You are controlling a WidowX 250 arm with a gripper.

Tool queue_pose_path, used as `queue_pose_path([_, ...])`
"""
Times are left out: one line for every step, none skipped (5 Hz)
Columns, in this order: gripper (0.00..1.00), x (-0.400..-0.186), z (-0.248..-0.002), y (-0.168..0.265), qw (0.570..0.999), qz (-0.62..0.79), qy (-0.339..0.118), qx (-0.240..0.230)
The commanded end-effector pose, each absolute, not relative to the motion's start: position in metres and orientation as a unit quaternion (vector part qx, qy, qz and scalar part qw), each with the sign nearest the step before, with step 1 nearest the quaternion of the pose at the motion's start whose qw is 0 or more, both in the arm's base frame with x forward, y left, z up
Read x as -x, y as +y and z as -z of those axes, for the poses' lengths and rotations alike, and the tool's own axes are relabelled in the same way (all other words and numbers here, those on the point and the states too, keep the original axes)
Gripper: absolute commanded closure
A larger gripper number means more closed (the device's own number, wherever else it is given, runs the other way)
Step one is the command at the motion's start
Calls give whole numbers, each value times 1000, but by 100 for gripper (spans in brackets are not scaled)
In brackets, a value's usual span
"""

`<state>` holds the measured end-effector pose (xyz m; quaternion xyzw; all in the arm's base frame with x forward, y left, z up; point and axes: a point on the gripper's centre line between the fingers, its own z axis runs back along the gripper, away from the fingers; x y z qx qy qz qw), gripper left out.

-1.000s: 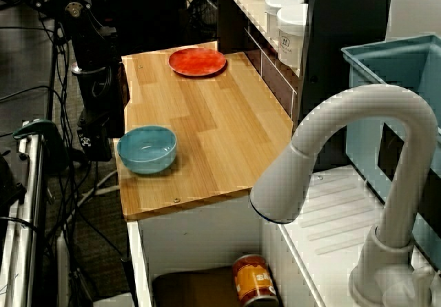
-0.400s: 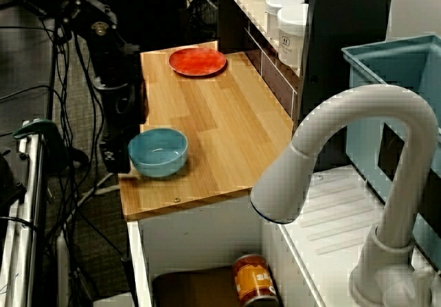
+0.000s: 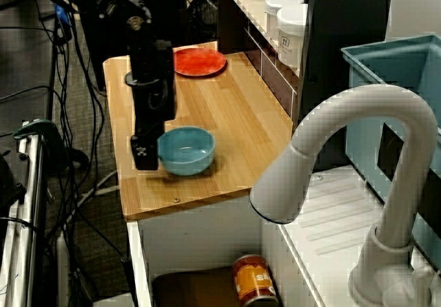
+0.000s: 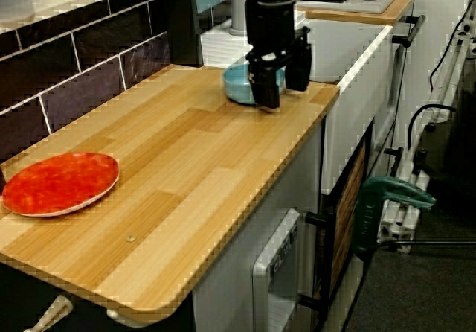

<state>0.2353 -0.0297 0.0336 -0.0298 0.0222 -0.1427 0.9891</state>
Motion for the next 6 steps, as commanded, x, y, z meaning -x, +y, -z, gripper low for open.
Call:
queue_pose_path([0, -262, -54, -17, 992, 121, 7, 43])
queue_pose_path([0, -266, -55, -16, 992, 116, 1, 43])
queue_pose_path([0, -271, -54, -15, 993, 107, -2, 43])
queue_pose_path([0, -275, -57, -12, 994, 100, -4, 48])
queue_pose_path([0, -278, -69, -9, 993, 97, -10, 60])
queue_pose_path([0, -285, -77, -4, 994, 92, -13, 64])
